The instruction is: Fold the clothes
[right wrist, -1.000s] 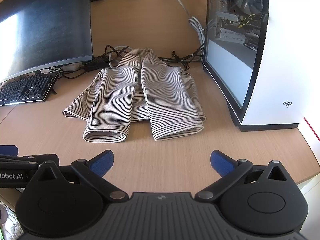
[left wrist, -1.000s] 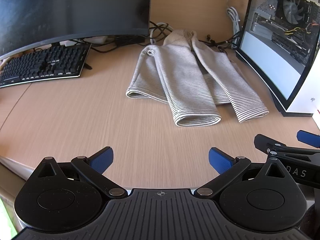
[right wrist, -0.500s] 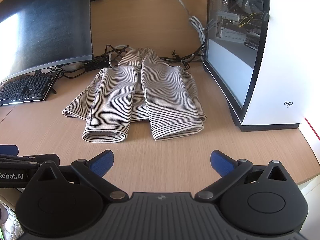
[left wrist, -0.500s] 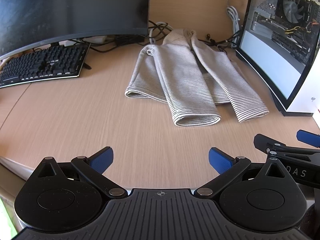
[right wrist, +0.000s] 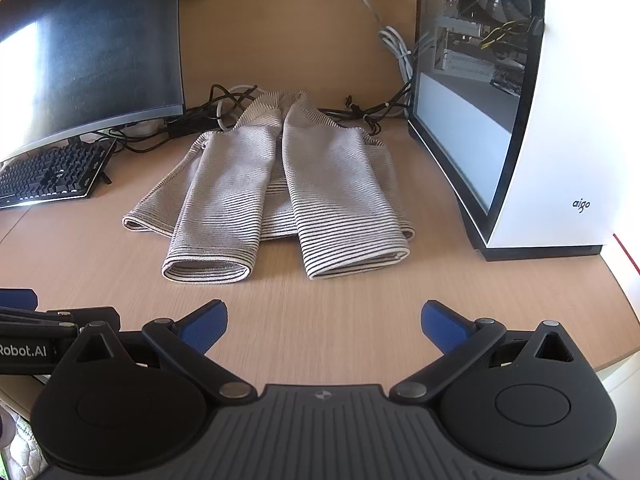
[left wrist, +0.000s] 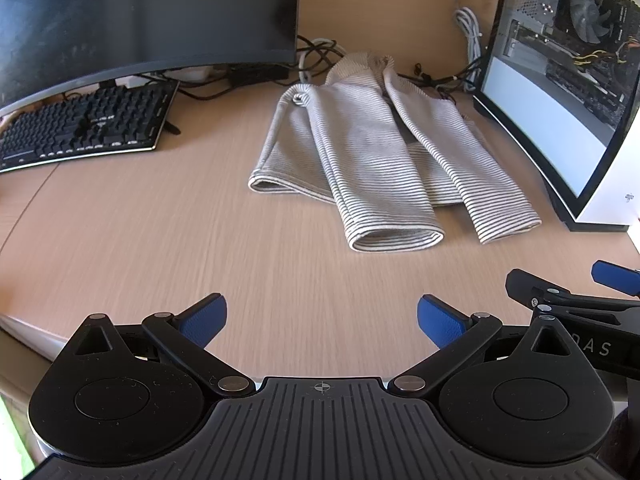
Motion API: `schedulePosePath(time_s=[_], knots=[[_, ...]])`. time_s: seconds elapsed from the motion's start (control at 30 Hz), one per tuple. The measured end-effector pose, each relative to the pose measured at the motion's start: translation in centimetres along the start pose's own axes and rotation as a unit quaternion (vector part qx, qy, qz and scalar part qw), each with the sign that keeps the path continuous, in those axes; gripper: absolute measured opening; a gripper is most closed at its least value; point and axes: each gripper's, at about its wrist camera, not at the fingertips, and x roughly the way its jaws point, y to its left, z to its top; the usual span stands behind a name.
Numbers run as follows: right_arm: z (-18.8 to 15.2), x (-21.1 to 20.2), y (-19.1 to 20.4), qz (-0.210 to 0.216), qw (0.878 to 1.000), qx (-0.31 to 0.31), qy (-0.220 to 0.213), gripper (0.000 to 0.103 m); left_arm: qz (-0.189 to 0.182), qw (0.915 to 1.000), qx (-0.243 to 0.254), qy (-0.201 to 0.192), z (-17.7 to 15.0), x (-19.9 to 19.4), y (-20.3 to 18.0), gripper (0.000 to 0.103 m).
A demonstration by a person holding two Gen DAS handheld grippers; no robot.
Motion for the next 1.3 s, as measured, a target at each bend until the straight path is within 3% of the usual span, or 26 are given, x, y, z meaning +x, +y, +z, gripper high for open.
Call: schedulePosePath(time_s=[0.7, 0.9, 1.07, 1.17, 1.3], knots=[[2.2, 5.3, 0.2, -0.008, 0.999, 0.031, 0.040, 0.103, 0.004, 0.9991, 0.003, 0.041, 2.3, 4.0, 2.9, 0.103], [5.3, 8.3, 0.8, 0.011, 0.998, 0.053, 0.018, 0.103, -0.027, 0.9986, 0.023, 0.040, 4.6, 5.7, 4.9, 0.103], [9.0, 13.1, 1.4, 0.023, 0.998, 0.057, 0.000, 0.103, -0.054, 0.9970, 0.040, 0.038, 6.5, 7.2, 6.7, 0.103], [10.7, 16.9, 0.8, 0.035, 0.996, 0.081, 0.028, 0.103, -0.069, 0.9956, 0.050, 0.037, 7.6, 8.1, 7.7, 0.103], [11.2, 19.7, -0.1, 0.042, 0.991, 0.118, 0.047, 0.103, -0.130, 0.9886, 0.073, 0.024, 10.1, 10.7, 7.0, 0.103]])
